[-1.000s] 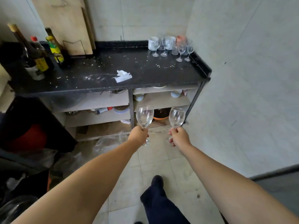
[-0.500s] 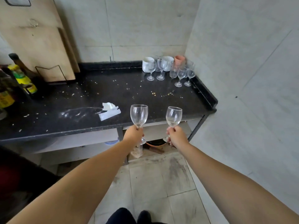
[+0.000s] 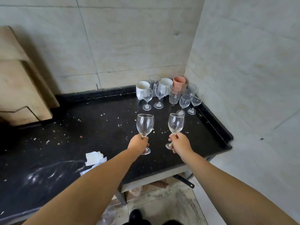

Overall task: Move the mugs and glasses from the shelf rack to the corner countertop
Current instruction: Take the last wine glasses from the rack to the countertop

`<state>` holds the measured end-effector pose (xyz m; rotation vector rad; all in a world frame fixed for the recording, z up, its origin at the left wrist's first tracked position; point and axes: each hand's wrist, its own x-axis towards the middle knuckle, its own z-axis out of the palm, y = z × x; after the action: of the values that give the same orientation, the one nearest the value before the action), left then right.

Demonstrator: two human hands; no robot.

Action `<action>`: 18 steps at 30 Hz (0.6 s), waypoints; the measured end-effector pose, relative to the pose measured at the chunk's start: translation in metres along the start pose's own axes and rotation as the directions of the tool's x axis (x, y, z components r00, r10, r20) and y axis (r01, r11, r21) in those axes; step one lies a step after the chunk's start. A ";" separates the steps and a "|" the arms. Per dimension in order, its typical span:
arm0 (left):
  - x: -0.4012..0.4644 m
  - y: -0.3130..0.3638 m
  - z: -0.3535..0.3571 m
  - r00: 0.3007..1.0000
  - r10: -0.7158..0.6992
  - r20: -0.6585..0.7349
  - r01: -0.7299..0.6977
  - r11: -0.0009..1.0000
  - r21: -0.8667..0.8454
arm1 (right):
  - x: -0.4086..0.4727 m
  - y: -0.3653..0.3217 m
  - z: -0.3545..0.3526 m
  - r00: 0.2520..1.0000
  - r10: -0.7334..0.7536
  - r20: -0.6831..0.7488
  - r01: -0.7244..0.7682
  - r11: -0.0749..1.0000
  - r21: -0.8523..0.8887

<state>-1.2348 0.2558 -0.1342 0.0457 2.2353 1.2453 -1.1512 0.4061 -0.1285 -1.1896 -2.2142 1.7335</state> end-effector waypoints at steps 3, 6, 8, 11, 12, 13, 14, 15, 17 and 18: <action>0.030 0.017 -0.002 1.000 -0.010 0.003 0.010 1.000 0.012 | 0.032 -0.011 0.001 0.999 0.044 -0.023 -0.043 0.999 0.031; 0.060 0.025 0.006 0.998 -0.053 0.026 0.052 0.998 0.032 | 0.066 -0.012 0.003 0.997 0.075 -0.011 -0.075 0.997 0.014; 0.075 0.031 0.010 0.997 -0.069 0.018 0.069 0.997 0.032 | 0.087 -0.014 0.001 0.998 0.063 0.001 -0.063 0.998 -0.001; 0.101 0.041 0.019 0.995 -0.085 -0.042 0.087 0.995 0.045 | 0.127 -0.019 -0.005 0.999 0.009 0.050 -0.005 0.997 -0.075; 0.108 0.044 0.022 0.994 -0.096 -0.060 0.098 0.995 0.030 | 0.138 -0.020 -0.008 0.997 -0.024 0.074 0.032 0.993 -0.109; 0.116 0.048 0.026 0.991 -0.112 -0.079 0.112 0.994 0.002 | 0.152 -0.022 -0.010 0.993 -0.065 0.101 0.079 0.987 -0.142; 0.124 0.052 0.030 0.987 -0.124 -0.100 0.123 0.992 -0.018 | 0.162 -0.024 -0.012 0.987 -0.103 0.125 0.124 0.976 -0.177; 0.133 0.057 0.035 0.982 -0.143 -0.125 0.138 0.989 -0.042 | 0.176 -0.026 -0.014 0.982 -0.113 0.150 0.142 0.969 -0.203; 0.146 0.063 0.045 0.969 -0.186 -0.164 0.171 0.980 -0.104 | 0.196 -0.025 -0.016 0.978 -0.083 0.193 0.121 0.973 -0.197; 0.149 0.065 0.049 0.964 -0.199 -0.175 0.178 0.975 -0.130 | 0.202 -0.025 -0.017 0.977 -0.065 0.205 0.100 0.981 -0.164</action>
<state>-1.3505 0.3742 -0.1719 -0.3344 2.2580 1.3142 -1.2953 0.5416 -0.1776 -0.9750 -2.5365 1.7256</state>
